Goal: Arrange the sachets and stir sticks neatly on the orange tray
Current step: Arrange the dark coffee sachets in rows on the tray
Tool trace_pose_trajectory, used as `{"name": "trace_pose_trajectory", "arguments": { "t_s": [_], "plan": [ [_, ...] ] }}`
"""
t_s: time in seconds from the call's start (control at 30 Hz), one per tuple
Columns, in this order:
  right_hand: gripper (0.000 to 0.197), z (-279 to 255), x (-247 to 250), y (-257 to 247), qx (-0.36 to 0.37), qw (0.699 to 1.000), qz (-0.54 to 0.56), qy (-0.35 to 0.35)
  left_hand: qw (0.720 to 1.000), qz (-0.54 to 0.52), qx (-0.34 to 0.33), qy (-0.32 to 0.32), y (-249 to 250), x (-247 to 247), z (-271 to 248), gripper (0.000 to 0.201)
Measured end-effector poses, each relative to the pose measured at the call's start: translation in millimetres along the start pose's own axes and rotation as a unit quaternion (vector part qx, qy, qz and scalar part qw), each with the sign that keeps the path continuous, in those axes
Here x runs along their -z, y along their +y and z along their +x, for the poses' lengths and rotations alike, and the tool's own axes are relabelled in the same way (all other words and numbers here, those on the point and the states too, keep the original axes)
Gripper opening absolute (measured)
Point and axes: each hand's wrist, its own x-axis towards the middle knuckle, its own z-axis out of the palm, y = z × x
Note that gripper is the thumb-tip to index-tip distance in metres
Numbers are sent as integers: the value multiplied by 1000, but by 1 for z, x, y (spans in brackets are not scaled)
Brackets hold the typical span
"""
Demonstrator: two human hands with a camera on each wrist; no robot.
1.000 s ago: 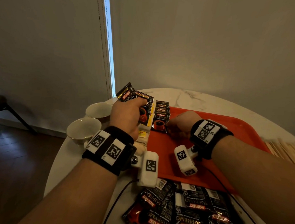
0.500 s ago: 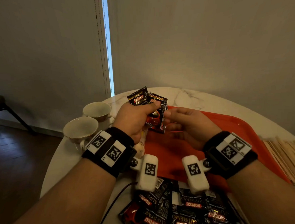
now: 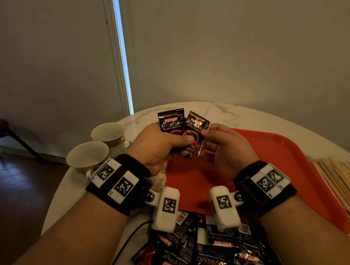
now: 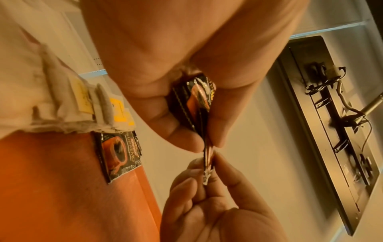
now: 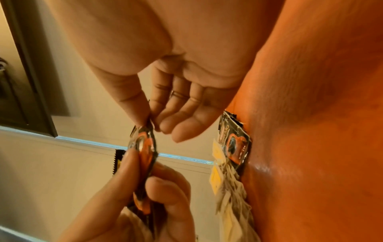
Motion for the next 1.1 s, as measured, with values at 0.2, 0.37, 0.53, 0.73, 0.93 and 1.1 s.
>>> {"name": "trace_pose_trajectory", "arguments": {
  "t_s": [0.2, 0.37, 0.53, 0.73, 0.93, 1.1],
  "plan": [
    [25, 2, -2, 4, -20, 998, 39, 42, 1000, -4, 2, -7, 1, -1, -2, 33],
    [13, 1, 2, -3, 3, 1000, 6, 7, 999, -13, 1, 34, 0, 1, 1, 34],
    [10, 6, 5, -10, 21, 998, -3, 61, 995, -44, -8, 86, 2, 2, 3, 20],
    [2, 20, 11, 6, -88, 985, -109, 105, 976, -120, 38, 180, 8, 13, 7, 15],
    [7, 31, -3, 3, -141, 963, -214, 83, 972, -135, 52, 186, 11, 16, 8, 20],
    [5, 36, -12, -1, -180, 941, -275, 83, 969, -147, 57, 192, 13, 19, 9, 18]
  ]
}}
